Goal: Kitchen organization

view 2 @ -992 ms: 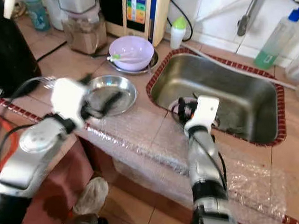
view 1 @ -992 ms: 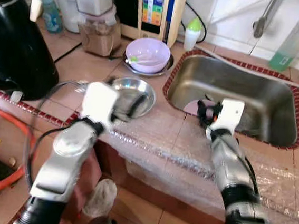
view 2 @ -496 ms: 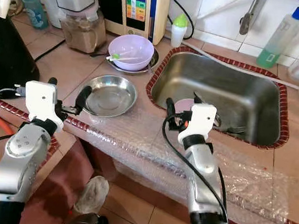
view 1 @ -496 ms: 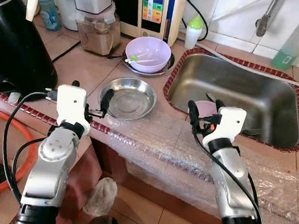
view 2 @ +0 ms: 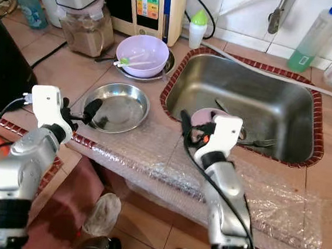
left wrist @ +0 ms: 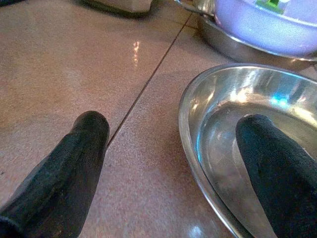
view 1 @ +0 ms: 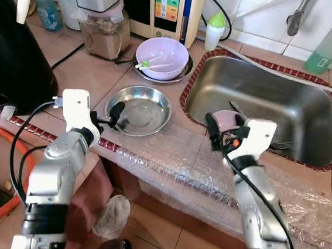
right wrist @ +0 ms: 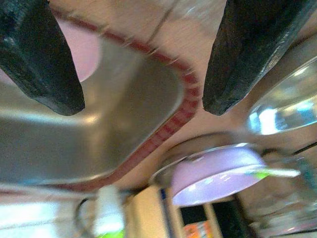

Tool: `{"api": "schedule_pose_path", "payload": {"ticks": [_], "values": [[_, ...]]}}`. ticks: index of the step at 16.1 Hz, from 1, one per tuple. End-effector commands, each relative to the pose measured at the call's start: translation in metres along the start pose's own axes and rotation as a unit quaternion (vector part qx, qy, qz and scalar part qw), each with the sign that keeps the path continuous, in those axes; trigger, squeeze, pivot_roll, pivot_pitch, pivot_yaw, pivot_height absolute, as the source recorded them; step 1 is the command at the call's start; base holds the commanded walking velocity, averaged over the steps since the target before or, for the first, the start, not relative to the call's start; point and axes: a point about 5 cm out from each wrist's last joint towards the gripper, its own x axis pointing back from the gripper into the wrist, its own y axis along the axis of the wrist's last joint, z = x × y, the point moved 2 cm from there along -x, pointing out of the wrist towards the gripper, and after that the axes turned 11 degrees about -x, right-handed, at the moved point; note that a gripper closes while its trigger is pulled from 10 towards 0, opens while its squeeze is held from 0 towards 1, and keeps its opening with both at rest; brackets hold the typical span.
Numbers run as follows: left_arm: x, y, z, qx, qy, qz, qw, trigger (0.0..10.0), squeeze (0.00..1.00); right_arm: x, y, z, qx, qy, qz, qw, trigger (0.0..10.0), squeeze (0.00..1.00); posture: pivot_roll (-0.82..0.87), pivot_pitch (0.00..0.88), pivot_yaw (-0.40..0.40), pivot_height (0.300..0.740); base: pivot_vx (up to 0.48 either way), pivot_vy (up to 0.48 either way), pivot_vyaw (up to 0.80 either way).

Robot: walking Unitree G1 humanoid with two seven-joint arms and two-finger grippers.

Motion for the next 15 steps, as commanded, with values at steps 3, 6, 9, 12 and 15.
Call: {"api": "schedule_pose_path", "payload": {"ticks": [3,6,9,12,15], "values": [[-0.003,-0.012,-0.007,0.011,-0.048,0.05,0.998,2.3,0.0,0.003,0.0,0.019,-0.001,0.063,0.022,0.998,10.0,0.0,0.0,0.141,0.054,0.74,0.0,0.0,0.0],[-0.003,-0.014,-0.018,0.022,-0.08,0.065,0.994,0.0,0.0,0.001,0.001,0.017,-0.002,0.061,0.025,0.998,10.0,0.0,0.01,0.135,0.055,0.74,0.0,0.0,0.0],[-0.006,-0.015,-0.014,0.057,-0.069,0.078,0.993,0.0,0.0,-0.003,0.004,0.02,0.001,0.073,0.023,0.997,10.0,0.0,0.01,0.126,0.056,0.74,0.0,0.0,0.0],[-0.005,-0.016,-0.012,0.078,-0.066,0.085,0.991,0.0,0.0,-0.003,-0.001,0.021,-0.002,0.073,0.037,0.997,10.0,0.0,0.02,0.124,0.054,0.74,0.0,0.0,0.0],[-0.004,-0.018,-0.015,0.088,-0.072,0.092,0.989,0.0,0.0,-0.002,-0.003,0.026,0.002,0.087,0.042,0.995,10.0,0.0,0.02,0.125,0.049,0.74,0.0,0.0,0.0]]}}
